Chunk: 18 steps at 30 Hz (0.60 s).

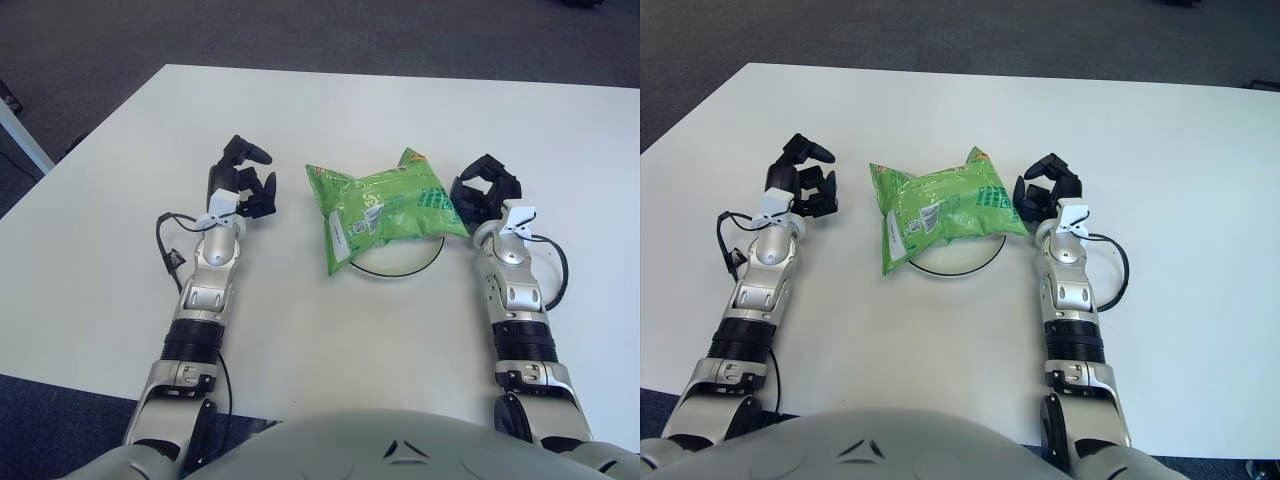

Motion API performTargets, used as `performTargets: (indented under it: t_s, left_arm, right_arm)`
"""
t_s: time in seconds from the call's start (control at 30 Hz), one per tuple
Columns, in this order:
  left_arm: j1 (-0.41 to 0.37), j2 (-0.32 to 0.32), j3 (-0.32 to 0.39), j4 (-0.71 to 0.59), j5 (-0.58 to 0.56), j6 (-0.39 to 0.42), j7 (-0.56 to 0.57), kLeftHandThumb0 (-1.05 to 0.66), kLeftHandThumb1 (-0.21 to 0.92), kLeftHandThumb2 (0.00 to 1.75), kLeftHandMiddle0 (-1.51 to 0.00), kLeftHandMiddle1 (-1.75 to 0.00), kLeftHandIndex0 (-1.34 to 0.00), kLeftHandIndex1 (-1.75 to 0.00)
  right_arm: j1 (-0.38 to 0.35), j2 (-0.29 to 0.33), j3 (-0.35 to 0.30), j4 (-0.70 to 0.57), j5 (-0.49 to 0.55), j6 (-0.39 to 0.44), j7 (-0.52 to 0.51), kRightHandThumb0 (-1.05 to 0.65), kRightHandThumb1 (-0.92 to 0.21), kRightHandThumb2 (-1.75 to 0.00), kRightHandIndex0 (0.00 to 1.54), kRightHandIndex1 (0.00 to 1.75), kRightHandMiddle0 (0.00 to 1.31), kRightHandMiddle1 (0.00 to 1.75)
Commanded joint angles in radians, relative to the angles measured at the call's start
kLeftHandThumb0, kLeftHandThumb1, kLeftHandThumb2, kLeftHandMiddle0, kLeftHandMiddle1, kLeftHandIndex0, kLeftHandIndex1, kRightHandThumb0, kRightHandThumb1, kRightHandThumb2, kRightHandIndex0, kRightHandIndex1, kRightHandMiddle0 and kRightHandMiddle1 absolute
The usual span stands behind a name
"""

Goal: Put the snack into the plate.

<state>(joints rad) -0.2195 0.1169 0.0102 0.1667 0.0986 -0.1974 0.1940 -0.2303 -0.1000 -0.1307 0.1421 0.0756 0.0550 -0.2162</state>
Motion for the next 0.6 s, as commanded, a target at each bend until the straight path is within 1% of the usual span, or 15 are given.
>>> performTargets:
  t_s: [0.0, 0.23, 0.47, 0.57]
  left_arm:
    - [0.079, -0.047, 0.002, 0.051, -0.027, -0.007, -0.013, -0.43, 0.47, 1.13, -1.11, -1.75, -0.49, -1.75]
    - [0.099, -0.055, 0.006, 0.015, -0.057, 0.023, -0.030, -0.43, 0.50, 1.09, -1.13, -1.75, -0.47, -1.75]
    - [0.102, -0.062, 0.013, -0.003, -0.067, 0.052, -0.022, -0.42, 0.50, 1.09, -1.13, -1.75, -0.47, -1.75]
    - [0.106, -0.068, 0.016, -0.012, -0.071, 0.050, -0.017, -0.43, 0.49, 1.10, -1.14, -1.75, -0.48, -1.75]
  right_arm:
    - [0.114, 0.053, -0.004, 0.021, 0.019, 0.039, 0.012, -0.51, -0.24, -1.41, 1.30, 1.75, 0.67, 1.75]
    - [0.113, 0.048, -0.010, -0.001, 0.036, 0.084, 0.033, -0.51, -0.24, -1.41, 1.30, 1.75, 0.67, 1.75]
    - [0.109, 0.045, -0.011, -0.003, 0.034, 0.102, 0.048, -0.51, -0.25, -1.40, 1.30, 1.75, 0.67, 1.75]
    - [0.107, 0.045, -0.011, -0.003, 0.030, 0.106, 0.048, -0.51, -0.25, -1.40, 1.30, 1.75, 0.67, 1.75]
